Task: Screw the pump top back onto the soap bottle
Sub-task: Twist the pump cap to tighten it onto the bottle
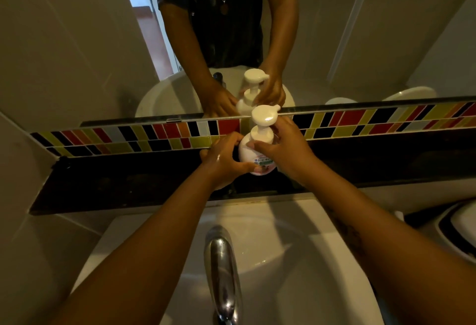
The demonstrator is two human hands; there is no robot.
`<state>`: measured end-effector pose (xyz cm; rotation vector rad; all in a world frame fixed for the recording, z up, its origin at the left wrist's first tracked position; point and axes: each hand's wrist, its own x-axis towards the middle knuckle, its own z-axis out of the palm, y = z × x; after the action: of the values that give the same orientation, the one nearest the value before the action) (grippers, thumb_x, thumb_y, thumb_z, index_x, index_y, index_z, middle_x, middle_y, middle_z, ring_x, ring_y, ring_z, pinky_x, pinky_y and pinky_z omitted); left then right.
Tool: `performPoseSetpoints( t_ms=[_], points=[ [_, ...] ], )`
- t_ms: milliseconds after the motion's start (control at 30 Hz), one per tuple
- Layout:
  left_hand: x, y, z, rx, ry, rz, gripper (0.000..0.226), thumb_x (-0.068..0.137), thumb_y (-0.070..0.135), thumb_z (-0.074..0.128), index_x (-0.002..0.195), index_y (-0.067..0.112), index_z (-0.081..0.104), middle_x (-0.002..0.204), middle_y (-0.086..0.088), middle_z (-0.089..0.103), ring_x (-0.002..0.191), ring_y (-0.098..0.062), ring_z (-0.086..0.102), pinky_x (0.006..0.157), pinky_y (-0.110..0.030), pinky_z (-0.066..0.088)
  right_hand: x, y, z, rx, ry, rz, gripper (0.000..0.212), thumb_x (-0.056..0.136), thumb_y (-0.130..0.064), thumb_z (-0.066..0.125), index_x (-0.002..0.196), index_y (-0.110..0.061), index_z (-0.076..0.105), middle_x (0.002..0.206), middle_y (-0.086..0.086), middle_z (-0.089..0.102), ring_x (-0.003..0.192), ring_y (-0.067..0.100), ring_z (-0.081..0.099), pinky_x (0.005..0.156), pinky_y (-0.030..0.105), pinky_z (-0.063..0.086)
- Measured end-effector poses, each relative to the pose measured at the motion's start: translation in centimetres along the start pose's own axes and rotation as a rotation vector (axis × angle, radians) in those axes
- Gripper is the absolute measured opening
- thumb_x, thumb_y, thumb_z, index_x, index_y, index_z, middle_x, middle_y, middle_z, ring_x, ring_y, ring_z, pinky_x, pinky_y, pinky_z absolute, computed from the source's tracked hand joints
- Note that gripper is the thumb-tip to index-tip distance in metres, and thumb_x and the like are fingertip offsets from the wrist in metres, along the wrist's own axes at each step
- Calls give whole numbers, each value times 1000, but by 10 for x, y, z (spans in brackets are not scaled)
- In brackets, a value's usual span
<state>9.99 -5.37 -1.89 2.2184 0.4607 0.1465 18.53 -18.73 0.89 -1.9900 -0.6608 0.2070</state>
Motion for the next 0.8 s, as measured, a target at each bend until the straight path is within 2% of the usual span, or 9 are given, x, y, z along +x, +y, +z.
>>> performPoseSetpoints(
  t_ms=[67, 133, 267, 367, 433, 567, 633, 700, 800],
  points=[
    [-6, 0, 10, 82, 118, -12, 54, 71, 43, 79, 115, 30, 50, 126, -1, 61, 118, -24, 53, 102, -45, 34, -4, -2, 11, -15, 141, 26, 62, 68, -33, 79, 119, -21, 48, 125, 5, 51, 121, 26, 46, 89, 34, 42],
    [-7, 0, 11, 72, 123, -24, 54, 70, 46, 79, 114, 32, 51, 125, 1, 61, 117, -22, 53, 99, -43, 33, -5, -3, 11, 14, 116, 39, 65, 65, -35, 80, 119, -23, 47, 126, 5, 50, 121, 25, 45, 89, 35, 43],
    [2, -1, -13, 23, -99, -12, 59, 70, 37, 83, 121, 27, 55, 127, 0, 61, 119, -22, 55, 103, -51, 43, -4, -6, -14, 51, -199, 76, 67, 71, -32, 77, 128, -23, 45, 131, 2, 55, 120, 21, 52, 95, 42, 49],
    [4, 0, -23, -48, -202, -3, 62, 69, 27, 86, 123, 21, 56, 128, -3, 61, 121, -25, 57, 100, -50, 50, -1, -9, -24, 63, -389, 115, 61, 77, -32, 71, 133, -25, 46, 131, 2, 58, 117, 21, 56, 95, 46, 51],
    [1, -1, -20, -15, -142, -10, 61, 67, 35, 85, 120, 26, 56, 127, -1, 62, 120, -26, 56, 100, -53, 47, -1, -9, -20, 62, -330, 126, 60, 77, -31, 71, 132, -24, 47, 132, 3, 57, 117, 22, 55, 93, 41, 50],
    [-12, -4, 3, 36, 67, -70, 58, 65, 50, 79, 115, 38, 51, 127, 3, 61, 119, -24, 53, 102, -52, 41, -7, -5, 12, 156, 13, 131, 64, 71, -30, 77, 127, -22, 46, 125, 1, 56, 109, 15, 50, 83, 30, 43],
    [-14, -4, 7, 21, 83, -82, 56, 65, 51, 79, 112, 41, 51, 127, 3, 60, 120, -24, 52, 102, -52, 41, -6, -5, 20, 148, 103, 92, 64, 67, -34, 79, 121, -23, 46, 118, 0, 54, 107, 14, 49, 81, 27, 39],
    [-11, -4, 0, 15, 17, -75, 57, 64, 49, 79, 113, 38, 54, 125, 3, 62, 118, -25, 54, 102, -53, 42, -3, -5, 17, 131, 48, 48, 67, 64, -36, 81, 120, -24, 45, 112, -5, 53, 103, 13, 51, 76, 21, 40],
    [-2, -5, -20, -105, -164, -60, 60, 66, 32, 85, 119, 25, 58, 124, -2, 64, 117, -27, 59, 101, -55, 47, -3, -6, -2, 134, -177, 71, 69, 67, -35, 79, 126, -31, 45, 104, -16, 55, 98, 7, 53, 65, 14, 41]
  ],
)
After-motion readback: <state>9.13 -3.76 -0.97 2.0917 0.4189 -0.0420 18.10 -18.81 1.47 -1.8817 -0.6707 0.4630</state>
